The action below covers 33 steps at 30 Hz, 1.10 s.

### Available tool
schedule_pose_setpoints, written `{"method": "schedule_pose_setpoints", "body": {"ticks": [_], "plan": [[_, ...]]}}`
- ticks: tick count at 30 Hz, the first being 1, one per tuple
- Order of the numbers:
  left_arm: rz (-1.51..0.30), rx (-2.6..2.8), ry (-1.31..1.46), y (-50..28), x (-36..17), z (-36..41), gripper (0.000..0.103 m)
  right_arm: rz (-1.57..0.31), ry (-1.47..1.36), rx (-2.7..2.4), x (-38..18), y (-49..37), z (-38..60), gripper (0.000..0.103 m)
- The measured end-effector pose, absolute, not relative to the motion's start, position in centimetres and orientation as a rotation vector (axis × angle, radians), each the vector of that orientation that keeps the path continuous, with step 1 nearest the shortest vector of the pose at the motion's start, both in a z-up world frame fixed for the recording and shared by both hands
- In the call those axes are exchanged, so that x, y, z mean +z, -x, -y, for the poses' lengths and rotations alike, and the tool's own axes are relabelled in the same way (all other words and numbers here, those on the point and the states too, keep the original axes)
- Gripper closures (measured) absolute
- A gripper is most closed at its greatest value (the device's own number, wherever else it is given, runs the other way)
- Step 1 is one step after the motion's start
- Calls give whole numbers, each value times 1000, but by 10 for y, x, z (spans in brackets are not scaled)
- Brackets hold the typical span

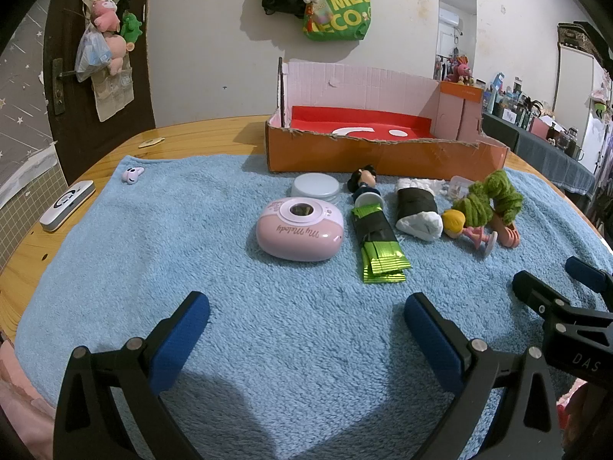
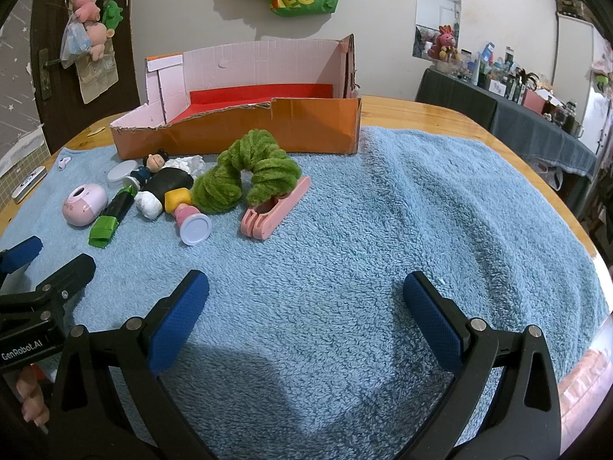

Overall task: Organize objects
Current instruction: 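Move both tools toward the items on the towel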

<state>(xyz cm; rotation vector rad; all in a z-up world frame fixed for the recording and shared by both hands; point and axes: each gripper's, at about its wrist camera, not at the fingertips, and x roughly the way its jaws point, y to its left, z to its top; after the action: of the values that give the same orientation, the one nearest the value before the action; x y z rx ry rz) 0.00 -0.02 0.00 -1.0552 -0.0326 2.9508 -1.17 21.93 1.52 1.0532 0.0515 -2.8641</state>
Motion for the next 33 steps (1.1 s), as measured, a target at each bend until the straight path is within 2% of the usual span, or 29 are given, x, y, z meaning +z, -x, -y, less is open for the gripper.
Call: {"method": "schedule_pose_setpoints", "body": {"ticks": [13, 22, 33], "plan": [[37, 2942, 1066, 2, 4, -2, 0, -51, -1067, -2850, 16, 15, -220, 0], [142, 2848, 1099, 17, 18, 13, 0, -50, -1004, -2865, 46, 20, -227, 0], [68, 2795, 1214, 43, 29, 23, 0, -110, -1058, -2779, 58, 65, -227, 0]]}}
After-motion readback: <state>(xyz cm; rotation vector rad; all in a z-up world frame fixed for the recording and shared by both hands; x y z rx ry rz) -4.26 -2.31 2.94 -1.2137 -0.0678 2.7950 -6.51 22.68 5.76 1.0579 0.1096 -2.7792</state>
